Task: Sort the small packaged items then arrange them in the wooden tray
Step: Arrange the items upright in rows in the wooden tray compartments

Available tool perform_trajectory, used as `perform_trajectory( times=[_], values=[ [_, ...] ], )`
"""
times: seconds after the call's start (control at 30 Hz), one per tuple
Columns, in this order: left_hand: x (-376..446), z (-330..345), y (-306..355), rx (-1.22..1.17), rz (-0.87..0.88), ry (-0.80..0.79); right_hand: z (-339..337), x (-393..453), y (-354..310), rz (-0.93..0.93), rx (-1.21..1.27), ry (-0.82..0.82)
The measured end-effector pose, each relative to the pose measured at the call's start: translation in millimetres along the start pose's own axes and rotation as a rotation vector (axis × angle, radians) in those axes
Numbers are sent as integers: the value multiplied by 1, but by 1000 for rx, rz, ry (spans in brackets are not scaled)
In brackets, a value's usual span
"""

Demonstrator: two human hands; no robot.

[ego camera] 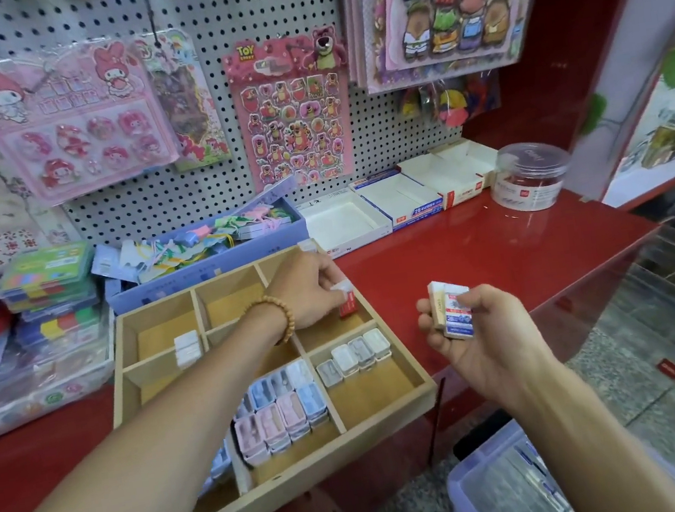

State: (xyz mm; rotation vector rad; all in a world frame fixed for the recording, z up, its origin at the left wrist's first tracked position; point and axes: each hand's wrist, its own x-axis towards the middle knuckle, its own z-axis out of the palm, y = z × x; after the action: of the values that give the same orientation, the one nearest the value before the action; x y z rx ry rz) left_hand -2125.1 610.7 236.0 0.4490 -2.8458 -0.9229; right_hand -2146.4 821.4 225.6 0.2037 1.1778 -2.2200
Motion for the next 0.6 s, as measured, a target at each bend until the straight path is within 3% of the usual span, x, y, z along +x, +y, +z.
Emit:
perform_trajectory(
  times=[0.13, 0.37, 0.5, 0.6],
  values=[
    [5, 17, -5, 73, -13, 44, -10, -3, 0, -50, -67, 47],
    [3, 22, -9, 88, 4, 82, -20, -6, 5, -92, -152, -63],
    [0, 11, -6, 96, 18, 90, -19, -8, 8, -166, -344, -81],
    [-13, -5, 6, -75, 47, 177, -10, -11, 10, -226, -454, -93]
  ],
)
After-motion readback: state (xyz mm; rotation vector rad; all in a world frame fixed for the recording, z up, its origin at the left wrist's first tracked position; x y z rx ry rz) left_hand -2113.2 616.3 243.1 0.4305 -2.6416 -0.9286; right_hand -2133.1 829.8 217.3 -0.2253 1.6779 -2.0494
